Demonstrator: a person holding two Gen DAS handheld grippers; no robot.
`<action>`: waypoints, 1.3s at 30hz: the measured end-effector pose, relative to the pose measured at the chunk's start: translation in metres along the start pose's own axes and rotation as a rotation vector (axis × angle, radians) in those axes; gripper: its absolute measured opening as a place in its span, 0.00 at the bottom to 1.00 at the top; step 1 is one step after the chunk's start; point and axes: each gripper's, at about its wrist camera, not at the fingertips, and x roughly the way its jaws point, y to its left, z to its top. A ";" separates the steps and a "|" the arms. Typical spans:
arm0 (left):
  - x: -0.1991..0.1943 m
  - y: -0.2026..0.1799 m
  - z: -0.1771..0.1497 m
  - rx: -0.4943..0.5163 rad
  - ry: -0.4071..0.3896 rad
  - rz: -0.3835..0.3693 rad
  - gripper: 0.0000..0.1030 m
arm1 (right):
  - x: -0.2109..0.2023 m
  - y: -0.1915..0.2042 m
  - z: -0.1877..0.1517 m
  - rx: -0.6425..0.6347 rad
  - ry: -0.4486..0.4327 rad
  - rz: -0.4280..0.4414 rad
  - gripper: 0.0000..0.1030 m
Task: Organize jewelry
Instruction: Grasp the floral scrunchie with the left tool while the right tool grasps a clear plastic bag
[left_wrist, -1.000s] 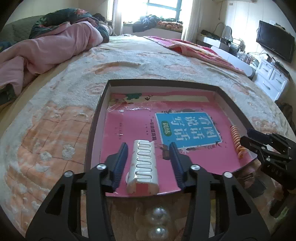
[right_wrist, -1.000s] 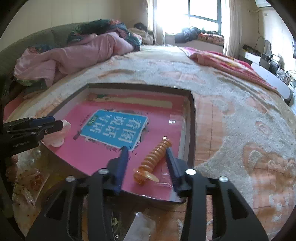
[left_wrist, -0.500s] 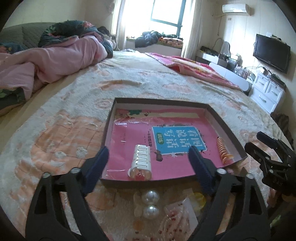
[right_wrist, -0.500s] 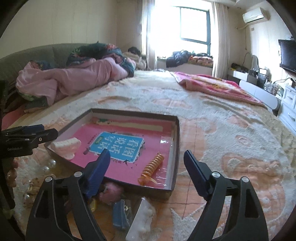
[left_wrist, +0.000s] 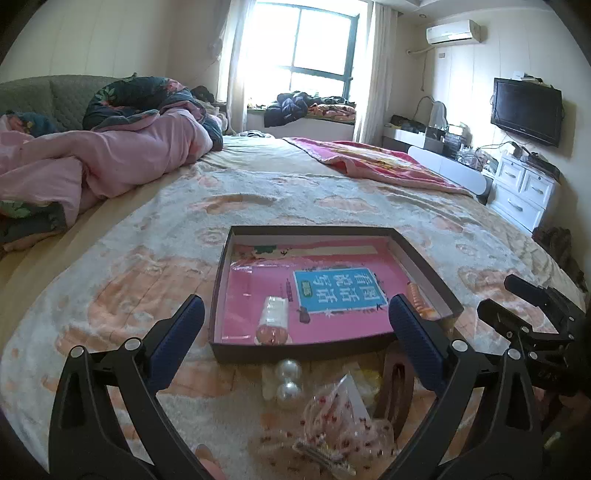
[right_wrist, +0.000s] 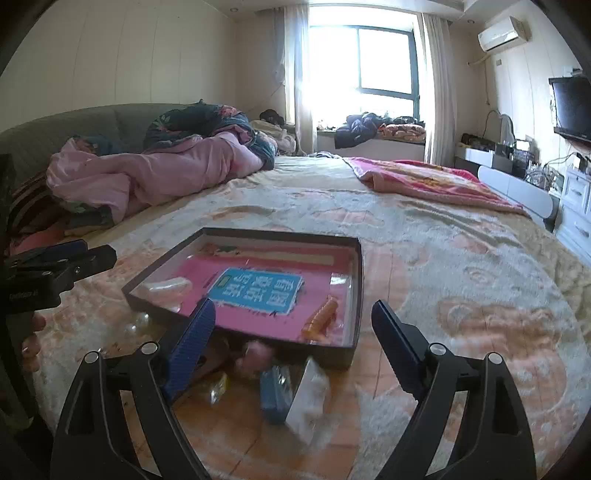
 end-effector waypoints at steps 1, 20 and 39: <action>-0.002 0.001 -0.002 -0.001 0.000 0.000 0.89 | -0.002 0.000 -0.003 0.004 0.008 0.006 0.81; -0.023 0.008 -0.046 0.002 0.073 -0.027 0.89 | -0.014 0.002 -0.042 0.005 0.119 -0.015 0.81; 0.001 -0.004 -0.087 0.017 0.243 -0.095 0.81 | 0.002 -0.010 -0.057 0.040 0.186 -0.050 0.57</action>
